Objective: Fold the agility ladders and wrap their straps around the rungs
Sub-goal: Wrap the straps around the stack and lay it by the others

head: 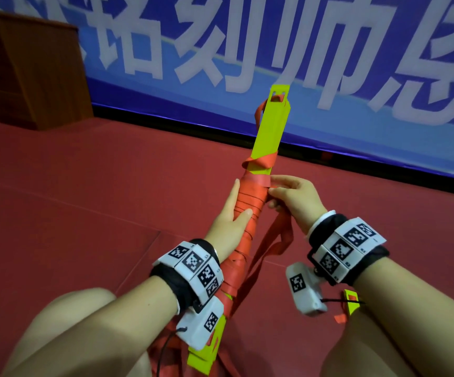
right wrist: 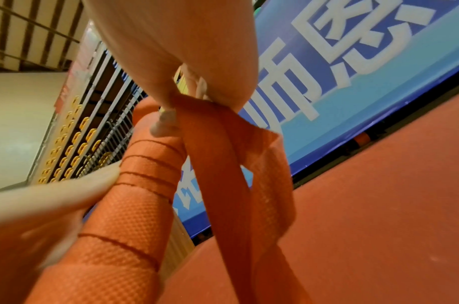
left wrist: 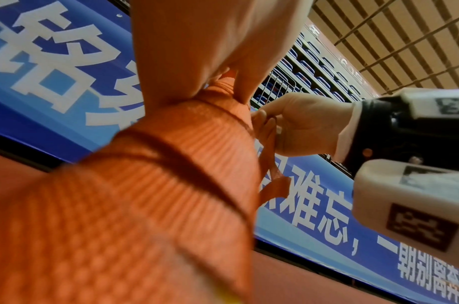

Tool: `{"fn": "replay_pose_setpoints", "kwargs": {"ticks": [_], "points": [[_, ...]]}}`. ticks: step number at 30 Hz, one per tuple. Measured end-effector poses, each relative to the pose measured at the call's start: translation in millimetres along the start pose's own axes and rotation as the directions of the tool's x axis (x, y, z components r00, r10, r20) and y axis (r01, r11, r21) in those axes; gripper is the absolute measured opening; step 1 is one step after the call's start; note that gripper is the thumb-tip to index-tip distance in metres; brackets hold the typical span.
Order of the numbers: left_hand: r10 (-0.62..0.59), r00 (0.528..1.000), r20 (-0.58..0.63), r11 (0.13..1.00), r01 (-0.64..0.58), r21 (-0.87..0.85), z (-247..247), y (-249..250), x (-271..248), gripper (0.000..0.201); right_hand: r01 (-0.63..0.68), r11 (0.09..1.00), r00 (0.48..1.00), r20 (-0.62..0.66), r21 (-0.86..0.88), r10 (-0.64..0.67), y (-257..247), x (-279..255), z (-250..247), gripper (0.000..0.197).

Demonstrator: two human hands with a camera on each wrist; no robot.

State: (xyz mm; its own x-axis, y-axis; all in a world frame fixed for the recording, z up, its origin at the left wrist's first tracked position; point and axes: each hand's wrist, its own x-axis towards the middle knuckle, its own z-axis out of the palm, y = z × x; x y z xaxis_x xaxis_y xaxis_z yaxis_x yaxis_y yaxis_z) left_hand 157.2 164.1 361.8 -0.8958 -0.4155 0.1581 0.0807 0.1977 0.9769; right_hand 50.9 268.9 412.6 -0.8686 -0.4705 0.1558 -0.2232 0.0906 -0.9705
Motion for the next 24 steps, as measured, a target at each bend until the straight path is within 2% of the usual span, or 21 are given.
{"fn": "replay_pose_setpoints", "kwargs": {"ticks": [4,6,9,12,14,16,18,20,24], "points": [[0.041,0.998,-0.040,0.991,-0.035,0.128,-3.4,-1.9,-1.4,0.072,0.044,0.999,0.998,-0.043,-0.011,-0.044,-4.3,-4.8,9.3,0.034],[0.060,0.996,-0.073,0.970,-0.040,0.241,-4.9,-4.5,-2.6,0.073,0.060,0.998,0.998,-0.036,-0.011,-0.060,-5.5,-7.9,16.8,0.030],[0.057,0.994,-0.096,0.925,-0.016,0.379,-9.5,-6.6,-8.6,0.071,0.099,0.989,0.995,-0.015,-0.110,-0.102,-1.4,-11.8,28.7,0.015],[0.038,0.998,-0.042,0.905,-0.017,0.424,-12.5,-9.3,-13.5,0.063,0.084,0.975,0.995,-0.043,-0.208,-0.094,8.2,-12.0,34.1,0.034],[0.031,1.000,-0.002,0.938,-0.029,0.345,-15.4,-9.5,-14.4,0.058,0.063,0.983,0.996,-0.044,-0.174,-0.072,7.9,-11.4,32.9,0.030],[0.043,0.999,0.018,0.988,-0.045,0.148,-19.3,-7.4,-14.7,0.058,0.057,0.994,0.997,-0.046,-0.094,-0.062,4.6,-9.0,29.2,0.022],[0.056,0.998,0.031,0.998,-0.055,-0.003,-22.3,-2.2,-16.2,0.058,0.084,0.996,0.996,-0.028,-0.026,-0.085,-0.3,-6.2,24.9,0.018],[0.052,0.995,0.080,0.991,-0.042,-0.126,-23.5,-0.1,-15.5,0.055,0.101,0.994,0.994,0.043,0.042,-0.103,-4.6,-5.2,24.0,0.014],[-0.091,0.977,0.193,0.941,0.148,-0.305,-19.4,4.8,-19.0,0.021,0.114,0.982,0.973,0.184,0.151,-0.141,-12.3,-9.1,27.3,0.007]]}}
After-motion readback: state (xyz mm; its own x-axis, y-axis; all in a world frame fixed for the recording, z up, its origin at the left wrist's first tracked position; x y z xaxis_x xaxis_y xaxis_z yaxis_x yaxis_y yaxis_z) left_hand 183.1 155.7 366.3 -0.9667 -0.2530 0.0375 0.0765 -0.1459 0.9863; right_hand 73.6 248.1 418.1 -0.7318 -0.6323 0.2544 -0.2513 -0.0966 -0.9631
